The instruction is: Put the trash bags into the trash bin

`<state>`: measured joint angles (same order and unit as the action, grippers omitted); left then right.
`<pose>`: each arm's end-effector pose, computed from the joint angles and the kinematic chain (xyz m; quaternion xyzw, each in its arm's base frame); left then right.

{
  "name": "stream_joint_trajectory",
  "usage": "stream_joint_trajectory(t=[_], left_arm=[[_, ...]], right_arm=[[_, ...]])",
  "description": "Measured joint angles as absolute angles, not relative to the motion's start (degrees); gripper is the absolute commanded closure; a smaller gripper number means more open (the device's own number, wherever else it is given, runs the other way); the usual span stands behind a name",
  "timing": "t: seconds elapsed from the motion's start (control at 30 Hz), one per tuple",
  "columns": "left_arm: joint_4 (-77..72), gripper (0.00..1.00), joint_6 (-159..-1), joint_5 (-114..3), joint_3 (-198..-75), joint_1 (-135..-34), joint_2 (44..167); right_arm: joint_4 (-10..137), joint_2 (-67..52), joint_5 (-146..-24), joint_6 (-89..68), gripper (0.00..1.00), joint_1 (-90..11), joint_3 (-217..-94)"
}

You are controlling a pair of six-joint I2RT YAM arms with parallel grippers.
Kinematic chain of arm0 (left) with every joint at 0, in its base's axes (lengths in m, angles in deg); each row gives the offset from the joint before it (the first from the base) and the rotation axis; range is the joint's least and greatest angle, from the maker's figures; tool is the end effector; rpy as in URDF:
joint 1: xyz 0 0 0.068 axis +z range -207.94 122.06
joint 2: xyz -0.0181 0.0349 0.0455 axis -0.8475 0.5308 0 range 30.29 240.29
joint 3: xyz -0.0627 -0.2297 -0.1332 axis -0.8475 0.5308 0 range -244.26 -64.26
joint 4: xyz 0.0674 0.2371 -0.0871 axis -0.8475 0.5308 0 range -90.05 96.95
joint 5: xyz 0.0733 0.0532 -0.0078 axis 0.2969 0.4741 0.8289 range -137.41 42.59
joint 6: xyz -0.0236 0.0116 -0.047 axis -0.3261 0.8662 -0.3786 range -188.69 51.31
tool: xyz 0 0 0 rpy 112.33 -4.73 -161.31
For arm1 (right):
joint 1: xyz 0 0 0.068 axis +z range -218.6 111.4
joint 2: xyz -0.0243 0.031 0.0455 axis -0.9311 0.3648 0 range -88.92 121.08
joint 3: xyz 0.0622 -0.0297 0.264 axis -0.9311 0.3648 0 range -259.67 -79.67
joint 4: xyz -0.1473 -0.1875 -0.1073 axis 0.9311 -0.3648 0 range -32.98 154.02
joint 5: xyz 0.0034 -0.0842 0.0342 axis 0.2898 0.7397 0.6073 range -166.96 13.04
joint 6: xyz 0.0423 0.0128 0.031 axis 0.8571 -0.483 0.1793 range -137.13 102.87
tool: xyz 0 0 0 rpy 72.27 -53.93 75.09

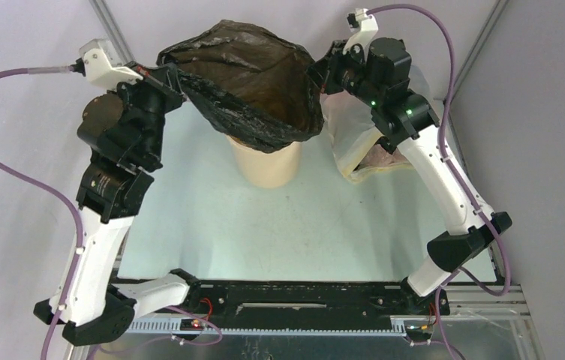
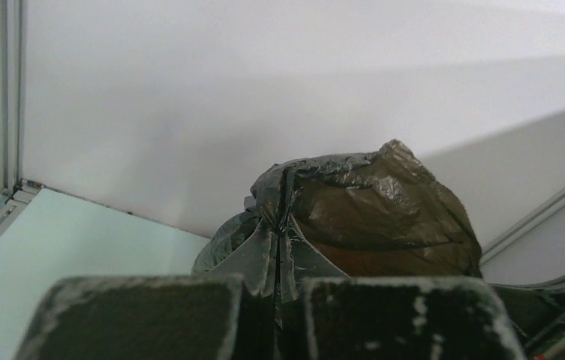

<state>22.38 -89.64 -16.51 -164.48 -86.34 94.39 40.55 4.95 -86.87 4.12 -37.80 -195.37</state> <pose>0.1570 -0.0642 0.5687 -0.1703 0.6078 -0.1669 0.7575 0.2992 0.1856 0.5206 -0.1195 0.7070 0.3603 0.5967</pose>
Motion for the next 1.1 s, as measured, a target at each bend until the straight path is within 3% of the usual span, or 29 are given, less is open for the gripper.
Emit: stream_joint_trajectory(t=[0.6,1.1], left_arm=[[27.61,1.0,-95.52,-22.35,-162.51,-81.86,101.45],[29.05,1.0,-97.86,-30.26,-168.28,-74.54,113.69]], right_arm=[[36.81,5.08,-83.55,4.87,1.0,-38.69,-191.15],[30.26,16.44,-82.81,3.4,1.0,-45.99,-206.39]])
